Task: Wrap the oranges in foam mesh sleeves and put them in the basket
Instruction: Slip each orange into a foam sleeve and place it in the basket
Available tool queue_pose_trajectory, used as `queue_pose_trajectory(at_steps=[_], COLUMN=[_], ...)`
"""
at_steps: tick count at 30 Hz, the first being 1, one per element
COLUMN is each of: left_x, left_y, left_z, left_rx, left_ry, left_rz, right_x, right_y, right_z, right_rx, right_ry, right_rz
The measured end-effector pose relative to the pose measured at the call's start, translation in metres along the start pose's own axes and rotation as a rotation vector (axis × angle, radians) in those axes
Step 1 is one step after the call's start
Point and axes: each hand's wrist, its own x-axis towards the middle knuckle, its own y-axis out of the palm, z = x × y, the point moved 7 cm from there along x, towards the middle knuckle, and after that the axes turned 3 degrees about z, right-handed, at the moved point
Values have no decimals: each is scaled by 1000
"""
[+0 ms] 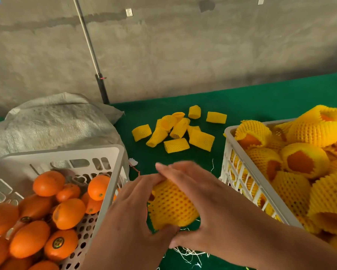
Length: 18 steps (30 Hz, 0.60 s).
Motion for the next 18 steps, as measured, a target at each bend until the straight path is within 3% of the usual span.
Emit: queue_pose_trajectory(at_steps=[8,13,15,18], left_x=[2,14,23,25], left_y=[11,6,9,30], left_z=[-1,-5,-16,-8], left_rx=[-35,82,203,244], left_ry=[109,168,266,251], left_rz=[56,51,24,214], right_x=[-2,-2,-2,-5], right_y=[8,3,-4,-21], right_z=[-13,-26,-34,-43], right_rx=[-87,-60,-36,-20], right_ry=[84,199,270,394], right_rz=[31,15,-28,-143])
